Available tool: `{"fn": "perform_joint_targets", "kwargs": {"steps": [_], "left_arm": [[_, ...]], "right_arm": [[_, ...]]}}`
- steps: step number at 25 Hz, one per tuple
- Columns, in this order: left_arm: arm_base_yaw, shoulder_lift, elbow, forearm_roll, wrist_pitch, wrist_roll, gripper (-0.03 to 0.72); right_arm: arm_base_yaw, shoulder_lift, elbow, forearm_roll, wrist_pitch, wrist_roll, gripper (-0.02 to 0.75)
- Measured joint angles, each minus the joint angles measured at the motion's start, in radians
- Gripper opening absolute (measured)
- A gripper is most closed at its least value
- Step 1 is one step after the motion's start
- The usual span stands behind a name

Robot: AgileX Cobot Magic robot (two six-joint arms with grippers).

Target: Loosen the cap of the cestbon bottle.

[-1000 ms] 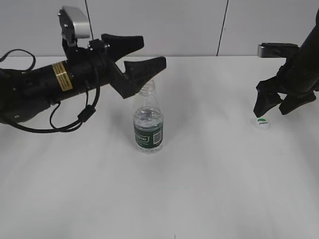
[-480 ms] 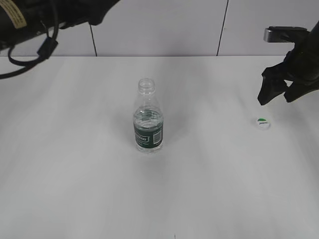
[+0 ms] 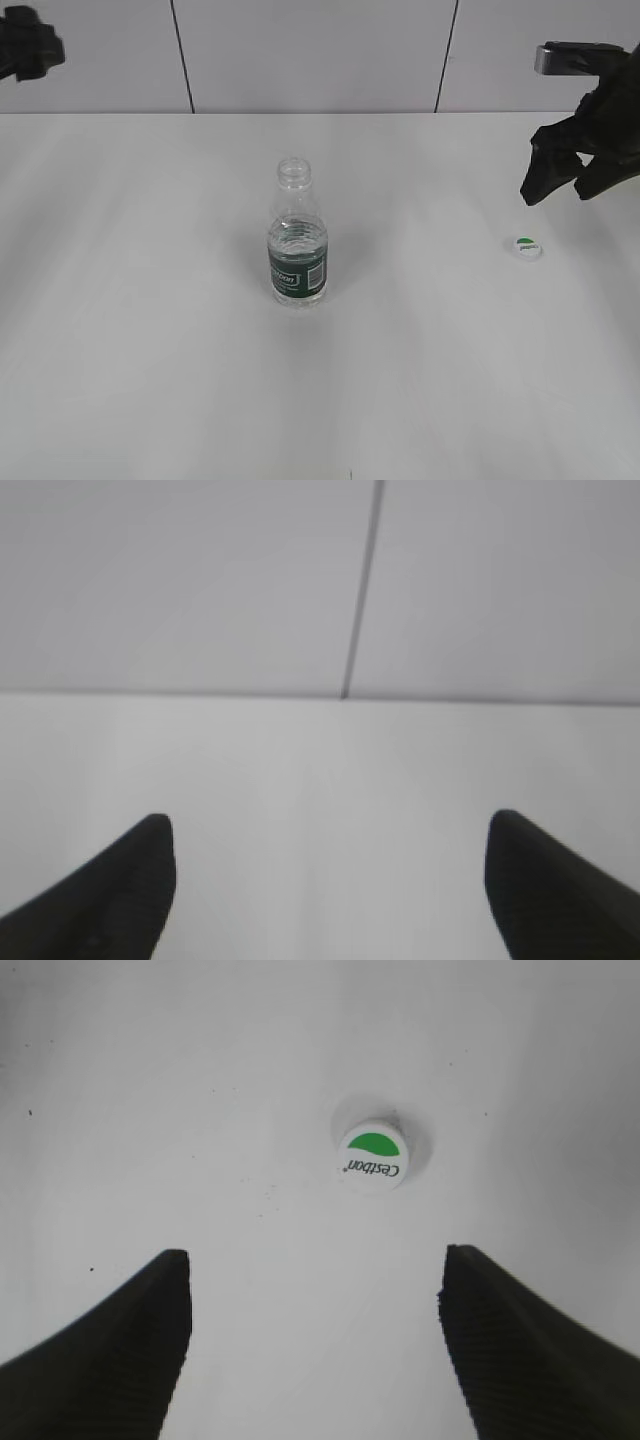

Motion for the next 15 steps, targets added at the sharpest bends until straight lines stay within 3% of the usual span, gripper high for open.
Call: {"fn": "perform_joint_targets", "kwargs": {"steps": [3,5,11,15], "left_arm": [[0.041,-0.001,-0.027,-0.004,0.176,0.011,0.575],[0.053,-0.001,-0.048,-0.054,0.276,0.088,0.575],[0.06,0.0,-0.133,-0.474,0.537,0.537,0.575],[0.06,0.004,-0.165,-0.544,0.653,0.615,0.575]], "right_arm": [[0.0,-0.002,0.0,0.02,0.0,0.0,0.586],[0.0,-0.002,0.0,0.03,0.001,0.002,0.586],[0.0,-0.011,0.0,0.037,0.02,0.0,0.586],[0.0,-0.03,0.0,0.036,0.03,0.011,0.586]]}}
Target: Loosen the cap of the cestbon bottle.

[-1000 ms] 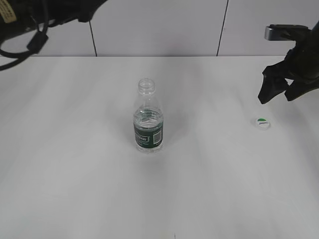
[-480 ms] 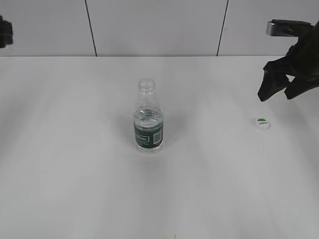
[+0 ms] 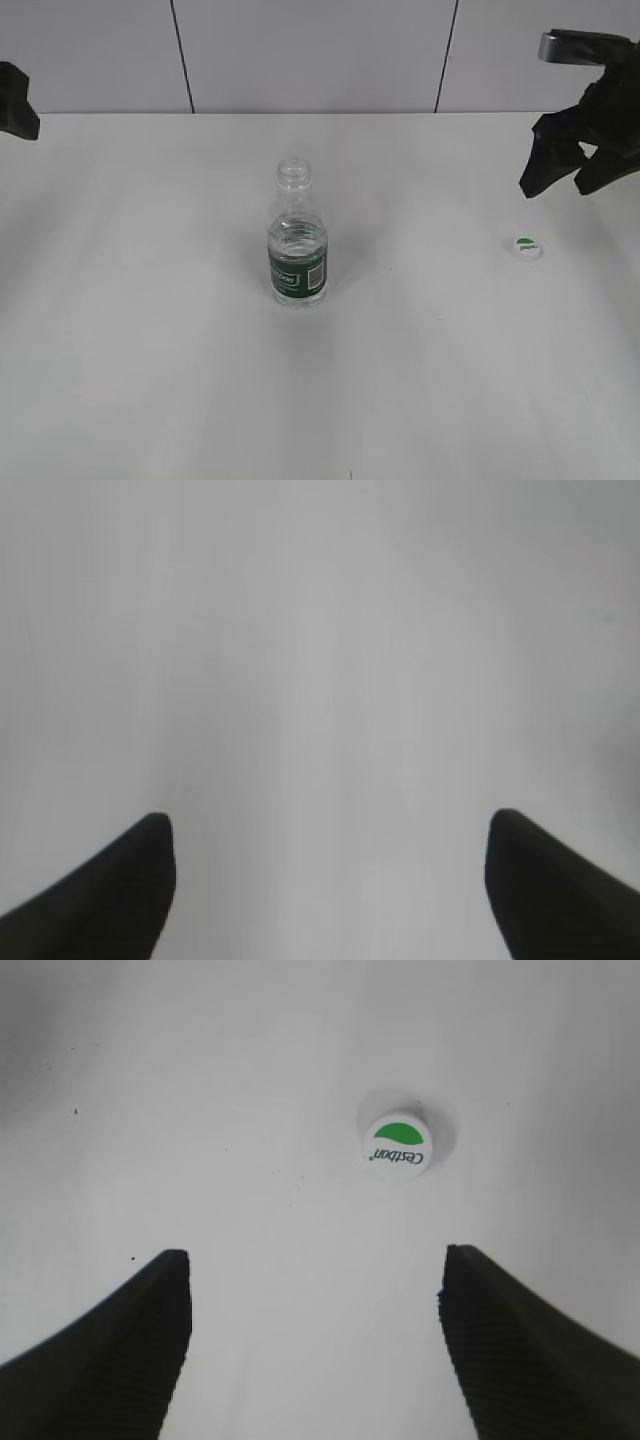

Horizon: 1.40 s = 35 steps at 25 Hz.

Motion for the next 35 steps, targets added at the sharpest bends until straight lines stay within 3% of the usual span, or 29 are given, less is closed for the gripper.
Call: {"fn": "perform_joint_targets", "kwargs": {"steps": [14,27,35], "left_arm": [[0.001,0.0,-0.005,-0.129,0.071,0.1,0.575],[0.001,-0.024,-0.027,-0.091,0.065,0.14,0.573],[0.002,-0.298,-0.027,-0.071,0.089,0.185,0.573]], "right_arm": [[-0.001,-0.017,0.0,-0.288,0.023,0.208,0.586],[-0.003,-0.084,0.0,-0.319,0.028,0.226,0.586],[-0.003,-0.198,0.0,-0.337,0.028,0.227,0.586]]}}
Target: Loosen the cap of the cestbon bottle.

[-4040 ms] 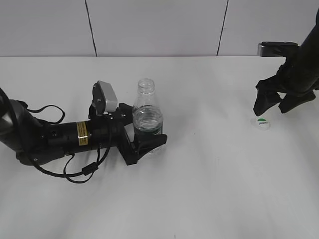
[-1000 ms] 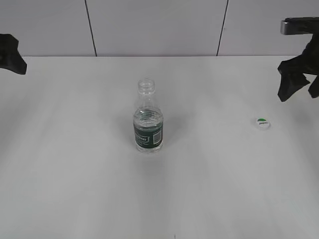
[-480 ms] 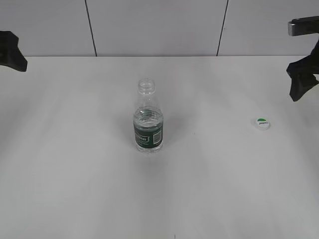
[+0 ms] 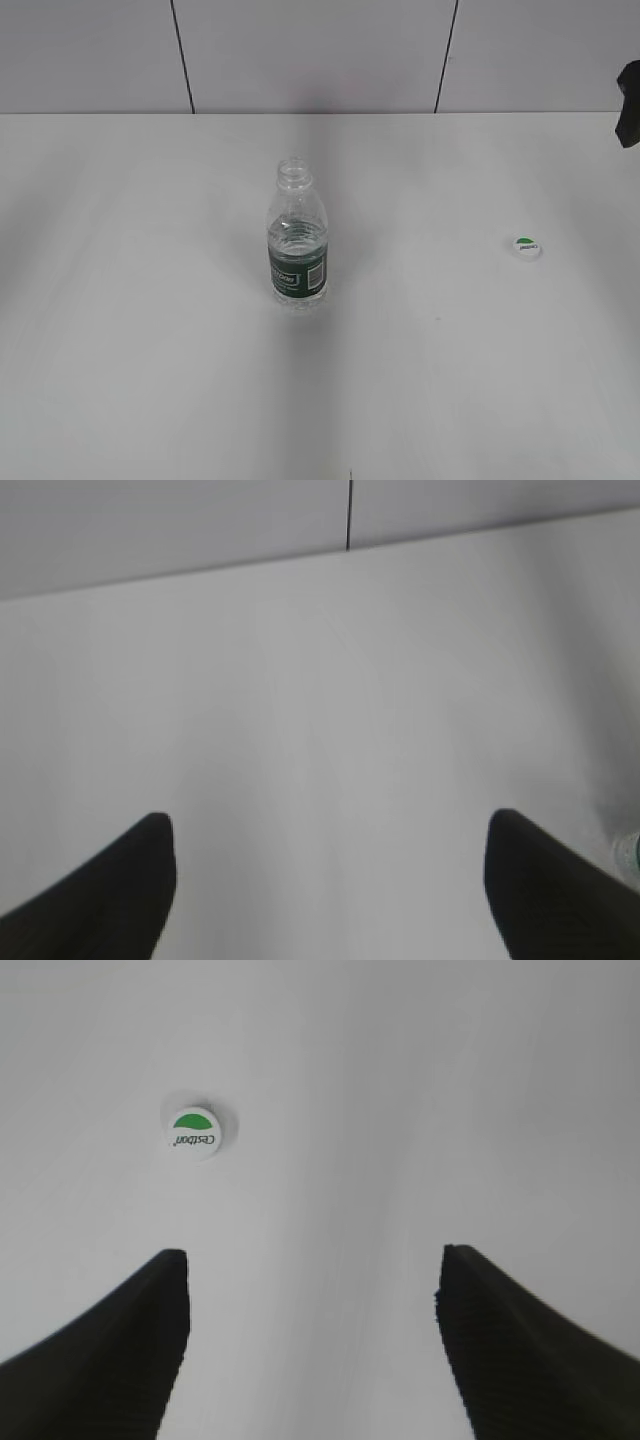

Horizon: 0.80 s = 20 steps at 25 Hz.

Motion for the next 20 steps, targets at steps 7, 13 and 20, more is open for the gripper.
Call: {"fn": "perform_joint_targets", "kwargs": {"steps": [7,13,20], "left_arm": [[0.0,-0.42,0.044,0.01,0.056,0.013,0.561],[0.0,-0.718,0.205,-0.006,0.111,0.016,0.552],[0.0,-0.97,0.41,-0.023,0.183,0.019,0.543]], "right_arm": [[0.0,-0.022,0.0,-0.001,0.002,0.0,0.586],[0.0,-0.022,0.0,-0.001,-0.002,0.0,0.586],[0.0,-0.022,0.0,0.008,-0.018,0.0,0.586]]}}
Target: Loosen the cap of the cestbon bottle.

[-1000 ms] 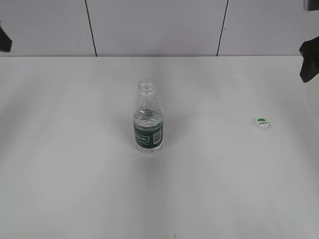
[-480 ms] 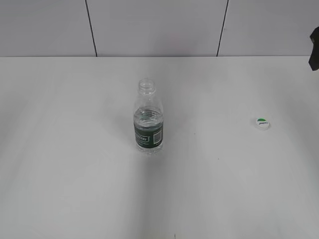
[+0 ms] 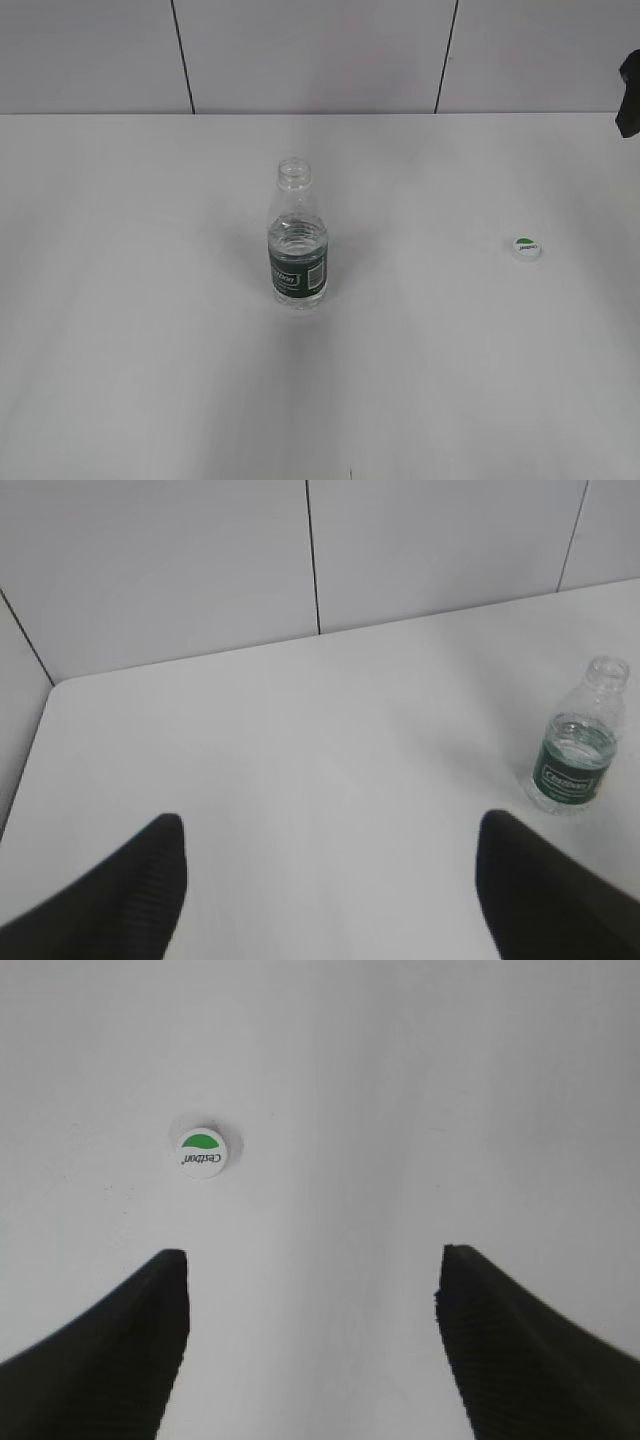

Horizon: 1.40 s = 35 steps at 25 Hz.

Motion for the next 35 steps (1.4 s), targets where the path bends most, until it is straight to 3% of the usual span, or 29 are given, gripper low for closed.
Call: {"fn": "perform_joint_targets", "kwargs": {"steps": [14,23,35], "left_arm": [[0.0,-0.221,0.124,-0.057,0.067,0.0,0.502],[0.0,-0.227,0.181,-0.039,0.126,0.0,0.471],[0.0,-0.227,0.188,-0.026,0.138,0.0,0.463]], "right_arm": [[0.0,0.0,0.0,0.003,0.002,0.0,0.585],[0.0,-0.018,0.0,0.004,0.004,0.001,0.585],[0.0,-0.247,0.032,0.001,0.018,0.001,0.585]]}}
